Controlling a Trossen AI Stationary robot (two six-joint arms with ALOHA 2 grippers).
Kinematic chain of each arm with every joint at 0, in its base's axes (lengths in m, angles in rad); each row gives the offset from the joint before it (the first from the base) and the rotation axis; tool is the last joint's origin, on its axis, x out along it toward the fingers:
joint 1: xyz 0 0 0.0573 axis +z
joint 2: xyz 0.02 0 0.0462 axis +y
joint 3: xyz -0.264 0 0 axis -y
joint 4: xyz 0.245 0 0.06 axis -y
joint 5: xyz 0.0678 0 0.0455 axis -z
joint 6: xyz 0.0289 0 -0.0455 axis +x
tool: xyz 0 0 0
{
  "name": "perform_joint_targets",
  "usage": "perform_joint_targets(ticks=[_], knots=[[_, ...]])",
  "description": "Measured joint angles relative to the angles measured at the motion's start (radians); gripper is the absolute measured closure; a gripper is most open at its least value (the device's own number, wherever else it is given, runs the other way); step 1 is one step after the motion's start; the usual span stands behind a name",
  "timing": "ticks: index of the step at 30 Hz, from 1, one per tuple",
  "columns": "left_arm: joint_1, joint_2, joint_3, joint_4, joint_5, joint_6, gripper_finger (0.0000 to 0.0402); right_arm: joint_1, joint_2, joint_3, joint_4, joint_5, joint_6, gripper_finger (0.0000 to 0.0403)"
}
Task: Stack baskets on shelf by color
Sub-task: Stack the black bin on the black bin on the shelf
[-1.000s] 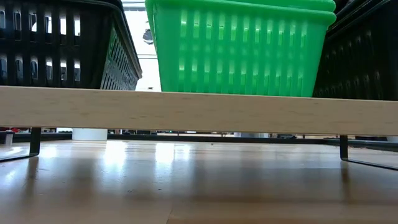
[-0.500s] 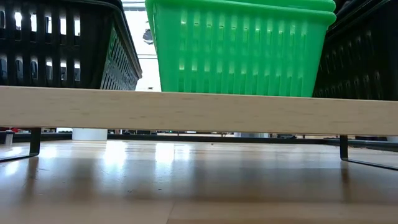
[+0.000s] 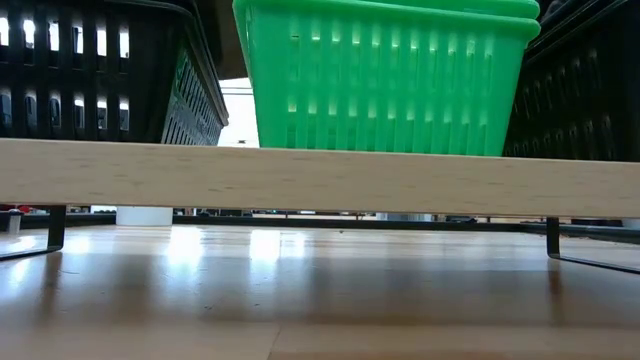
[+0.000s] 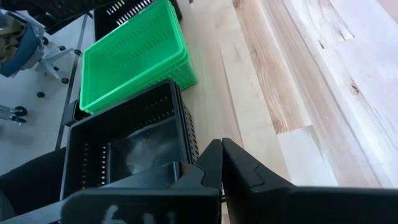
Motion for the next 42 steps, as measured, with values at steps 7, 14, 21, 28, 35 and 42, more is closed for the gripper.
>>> perform_joint_targets(ticks=[7, 14, 21, 28, 35, 42], knots=[[-0.065, 0.000, 0.000, 0.000, 0.028, -0.139, 0.0401, 0.000, 0.000, 0.000, -0.001, 0.001, 0.010, 0.0379], [-0.098, 0.000, -0.005, 0.003, 0.061, -0.203, 0.0401, 0.000, 0.000, 0.000, -0.002, 0.001, 0.010, 0.0377], [-0.096, 0.000, -0.090, -0.001, 0.123, -0.230, 0.0401, 0.000, 0.000, 0.000, -0.003, 0.001, 0.010, 0.0380], [-0.081, 0.001, -0.173, -0.001, 0.132, -0.235, 0.0401, 0.000, 0.000, 0.000, -0.004, 0.001, 0.008, 0.0379], [-0.059, 0.001, -0.188, 0.000, 0.099, -0.282, 0.0390, 0.000, 0.000, 0.000, -0.004, 0.001, 0.008, 0.0378], [-0.047, 0.001, -0.188, 0.004, 0.113, -0.322, 0.0363, 0.000, 0.000, 0.000, -0.005, 0.001, 0.007, 0.0378]])
